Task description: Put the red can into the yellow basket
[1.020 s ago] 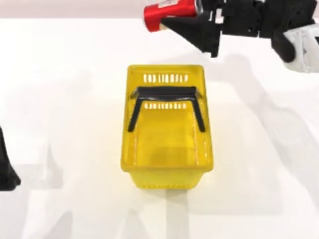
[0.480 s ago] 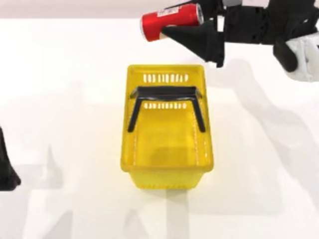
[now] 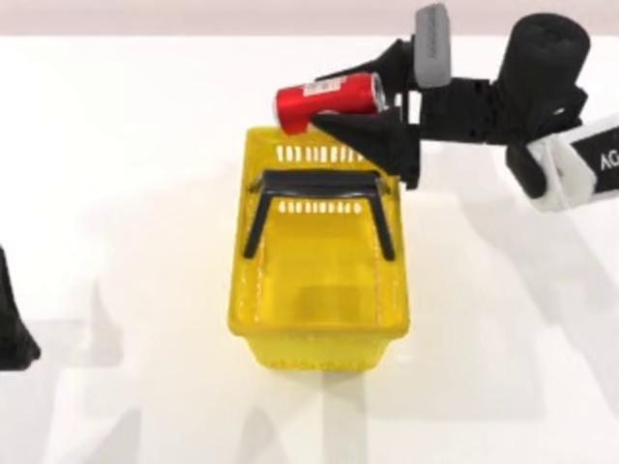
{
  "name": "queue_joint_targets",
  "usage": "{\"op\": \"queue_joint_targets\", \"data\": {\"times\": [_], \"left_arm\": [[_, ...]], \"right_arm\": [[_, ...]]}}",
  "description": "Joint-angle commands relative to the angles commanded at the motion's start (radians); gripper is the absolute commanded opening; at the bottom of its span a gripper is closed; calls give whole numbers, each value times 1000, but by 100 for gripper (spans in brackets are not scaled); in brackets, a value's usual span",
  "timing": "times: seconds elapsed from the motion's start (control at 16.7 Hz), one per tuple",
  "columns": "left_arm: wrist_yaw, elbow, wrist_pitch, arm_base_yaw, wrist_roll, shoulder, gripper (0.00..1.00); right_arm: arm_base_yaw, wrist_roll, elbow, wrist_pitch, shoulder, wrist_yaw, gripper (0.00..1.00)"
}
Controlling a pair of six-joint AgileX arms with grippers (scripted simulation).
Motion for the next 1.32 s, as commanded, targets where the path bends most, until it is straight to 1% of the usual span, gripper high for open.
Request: {"op": "queue_joint_targets", "data": {"times": [0.18,0.42,1.2,1.26,1.32], "left_arm": [[0,0,0,0,0,0,100],[0,0,0,0,0,0,100],[0,0,0,0,0,0,100],[0,0,0,0,0,0,100],[0,0,0,0,0,0,100]], "right_arm": [[3,1,-26,66,55,2,0],[3,1,-27,68,56,2,0],[3,1,-27,68,56,2,98],[3,1,-27,68,56,2,100],[3,1,-27,68,56,2,100]]}}
